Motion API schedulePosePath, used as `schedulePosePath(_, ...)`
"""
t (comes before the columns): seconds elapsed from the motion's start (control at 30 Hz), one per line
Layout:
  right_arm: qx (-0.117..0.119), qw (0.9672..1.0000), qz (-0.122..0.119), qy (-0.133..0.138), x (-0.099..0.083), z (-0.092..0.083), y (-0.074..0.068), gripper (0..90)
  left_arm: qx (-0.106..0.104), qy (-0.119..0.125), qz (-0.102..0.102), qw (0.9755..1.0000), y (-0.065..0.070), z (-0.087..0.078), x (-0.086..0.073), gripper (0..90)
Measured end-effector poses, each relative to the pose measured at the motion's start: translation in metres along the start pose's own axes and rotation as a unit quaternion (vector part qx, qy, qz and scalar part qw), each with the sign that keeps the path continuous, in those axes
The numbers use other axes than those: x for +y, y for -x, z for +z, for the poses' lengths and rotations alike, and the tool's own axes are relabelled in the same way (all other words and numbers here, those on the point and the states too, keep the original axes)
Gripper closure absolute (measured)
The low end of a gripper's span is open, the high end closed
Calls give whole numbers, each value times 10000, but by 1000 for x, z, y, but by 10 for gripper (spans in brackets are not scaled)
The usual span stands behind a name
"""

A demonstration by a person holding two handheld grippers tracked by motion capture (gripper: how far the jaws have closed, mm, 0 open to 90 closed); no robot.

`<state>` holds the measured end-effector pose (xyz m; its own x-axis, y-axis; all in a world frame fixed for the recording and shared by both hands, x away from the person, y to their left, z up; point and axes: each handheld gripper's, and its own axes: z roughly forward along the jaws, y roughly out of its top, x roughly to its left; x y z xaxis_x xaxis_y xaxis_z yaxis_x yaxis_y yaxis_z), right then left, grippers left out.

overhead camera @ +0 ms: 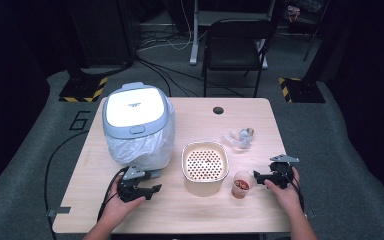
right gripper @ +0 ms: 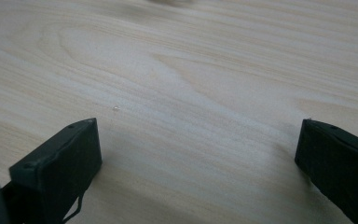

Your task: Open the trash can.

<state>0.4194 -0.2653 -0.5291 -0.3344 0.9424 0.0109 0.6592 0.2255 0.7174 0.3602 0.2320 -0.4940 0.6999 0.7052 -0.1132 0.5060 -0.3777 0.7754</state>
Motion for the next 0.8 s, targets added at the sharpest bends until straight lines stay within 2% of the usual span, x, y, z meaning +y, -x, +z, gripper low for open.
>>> schedulePosePath(0.07,5,10000,-5,-5,0,0,0,0,53,26,70,10000,-1,3,1,369)
schedulePosePath(0.2,10,10000,-3,1,0,0,0,0,141,29,53,9999,-2,9,1,370)
schedulePosePath(0.37,29,10000,-10,-16,0,0,0,0,195,254,58,9995,-3,13,-6,364)
schedulePosePath(0.4,26,10000,-6,-13,0,0,0,0,128,240,55,9996,-4,12,-6,364)
schedulePosePath(0.47,34,10000,-14,-13,0,0,0,0,205,278,146,9993,-4,13,-7,365)
schedulePosePath(0.6,44,10000,-29,-15,0,0,0,0,180,244,247,9992,-6,13,-8,365)
schedulePosePath(0.63,47,10000,-39,-15,0,0,0,0,143,255,210,9994,-6,13,-9,366)
schedulePosePath(0.8,47,10000,-38,-16,0,0,0,0,270,283,250,9989,-3,16,-10,368)
